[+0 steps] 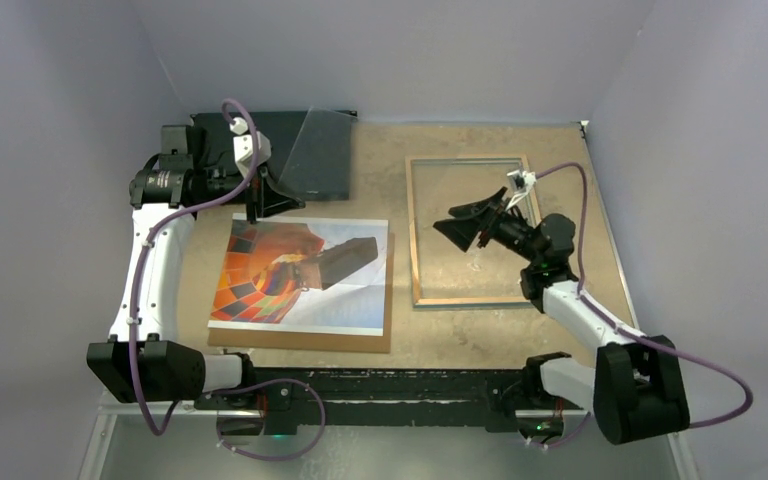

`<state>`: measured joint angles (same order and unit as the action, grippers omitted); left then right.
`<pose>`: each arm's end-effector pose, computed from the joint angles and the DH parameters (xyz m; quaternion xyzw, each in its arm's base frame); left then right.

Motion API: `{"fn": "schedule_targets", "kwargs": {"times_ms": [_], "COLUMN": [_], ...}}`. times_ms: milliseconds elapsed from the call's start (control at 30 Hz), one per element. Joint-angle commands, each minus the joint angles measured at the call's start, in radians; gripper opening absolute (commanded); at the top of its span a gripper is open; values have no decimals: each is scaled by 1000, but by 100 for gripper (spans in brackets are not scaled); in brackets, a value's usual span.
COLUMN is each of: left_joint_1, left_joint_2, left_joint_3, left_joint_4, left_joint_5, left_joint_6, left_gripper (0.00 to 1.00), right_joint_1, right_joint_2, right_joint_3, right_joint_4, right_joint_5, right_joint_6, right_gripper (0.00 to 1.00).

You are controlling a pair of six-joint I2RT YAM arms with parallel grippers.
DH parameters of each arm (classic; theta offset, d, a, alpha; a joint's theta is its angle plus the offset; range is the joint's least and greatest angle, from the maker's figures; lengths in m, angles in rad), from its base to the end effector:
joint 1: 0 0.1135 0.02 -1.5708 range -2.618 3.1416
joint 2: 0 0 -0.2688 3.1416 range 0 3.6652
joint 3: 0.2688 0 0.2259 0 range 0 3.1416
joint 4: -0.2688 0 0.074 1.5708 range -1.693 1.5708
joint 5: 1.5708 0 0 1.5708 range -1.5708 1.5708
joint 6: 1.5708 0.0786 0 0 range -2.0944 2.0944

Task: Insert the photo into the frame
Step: Pick up the photo frame item at the center of the board.

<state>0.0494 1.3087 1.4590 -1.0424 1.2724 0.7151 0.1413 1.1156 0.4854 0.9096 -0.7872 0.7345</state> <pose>0.2211 -0.0643 0.3895 0.4347 0.6522 -0.4200 0.4574 0.2274 0.0886 0.3108 -0.1305 0.6210 0.5218 0.5702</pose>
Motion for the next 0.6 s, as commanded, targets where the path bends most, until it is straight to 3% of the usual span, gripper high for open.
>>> {"fn": "schedule_targets", "kwargs": {"times_ms": [0,200,567], "left_joint_1": [-1,-1,-1], "left_joint_2": [-23,-25,-31], "left_joint_3": [7,12,6], "left_joint_4": [34,58,70], "left_joint_5": [43,50,40], "left_joint_6": [-24,-57,-74], "left_gripper": [0,0,0], "right_joint_1": [98,119,161], "right_joint_2": [38,209,498], "right_joint_3": [-7,-23,32], "right_joint_4": [271,495,994], "right_joint_5": [12,25,-50], "right_joint_6": [2,32,284], "right_gripper": [99,99,99]}}
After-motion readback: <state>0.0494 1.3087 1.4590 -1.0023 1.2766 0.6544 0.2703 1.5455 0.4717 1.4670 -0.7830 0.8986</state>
